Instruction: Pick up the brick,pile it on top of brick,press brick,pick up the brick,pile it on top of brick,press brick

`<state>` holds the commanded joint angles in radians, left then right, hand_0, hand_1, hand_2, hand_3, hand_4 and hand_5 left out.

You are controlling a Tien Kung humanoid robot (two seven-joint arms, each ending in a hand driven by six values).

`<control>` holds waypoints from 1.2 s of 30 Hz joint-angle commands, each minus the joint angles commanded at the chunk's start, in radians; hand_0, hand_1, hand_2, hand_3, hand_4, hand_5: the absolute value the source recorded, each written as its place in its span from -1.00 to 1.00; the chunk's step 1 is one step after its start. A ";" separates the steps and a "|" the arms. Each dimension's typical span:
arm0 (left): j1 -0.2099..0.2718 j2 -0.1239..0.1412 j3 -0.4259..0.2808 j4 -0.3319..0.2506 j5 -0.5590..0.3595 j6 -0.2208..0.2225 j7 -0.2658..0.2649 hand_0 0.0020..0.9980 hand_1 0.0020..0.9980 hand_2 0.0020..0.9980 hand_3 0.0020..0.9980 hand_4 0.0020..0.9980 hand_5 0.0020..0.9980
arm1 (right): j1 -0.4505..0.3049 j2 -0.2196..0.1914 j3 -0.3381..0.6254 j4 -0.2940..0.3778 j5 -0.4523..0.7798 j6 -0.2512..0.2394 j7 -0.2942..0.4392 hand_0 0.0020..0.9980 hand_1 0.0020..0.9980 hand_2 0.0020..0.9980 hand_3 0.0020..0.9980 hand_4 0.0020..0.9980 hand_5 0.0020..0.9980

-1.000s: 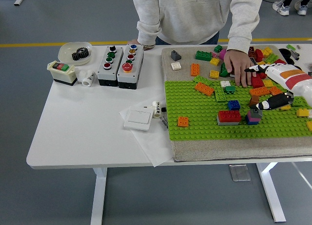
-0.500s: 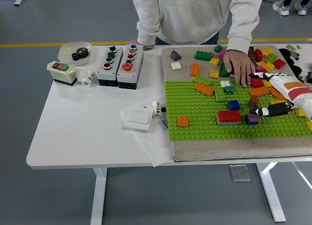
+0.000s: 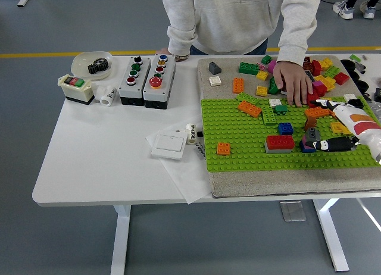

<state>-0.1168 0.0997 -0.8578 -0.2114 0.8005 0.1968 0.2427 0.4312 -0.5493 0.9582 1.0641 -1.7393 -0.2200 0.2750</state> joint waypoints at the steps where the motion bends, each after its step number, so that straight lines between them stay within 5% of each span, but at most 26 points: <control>1: 0.000 0.000 0.000 0.000 0.001 0.000 0.000 0.53 0.58 0.57 0.35 0.53 0.27 | 0.001 0.003 0.001 -0.012 0.001 -0.002 0.001 0.86 0.71 0.73 0.81 1.00 -0.26; 36: 0.001 -0.002 0.006 -0.002 -0.002 -0.002 0.002 0.53 0.60 0.58 0.35 0.54 0.28 | 0.047 0.031 -0.037 -0.174 0.016 -0.029 0.002 0.88 0.71 0.73 0.80 1.00 -0.25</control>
<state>-0.1158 0.0975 -0.8515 -0.2136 0.7988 0.1953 0.2448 0.4783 -0.5185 0.9210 0.8900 -1.7234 -0.2485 0.2775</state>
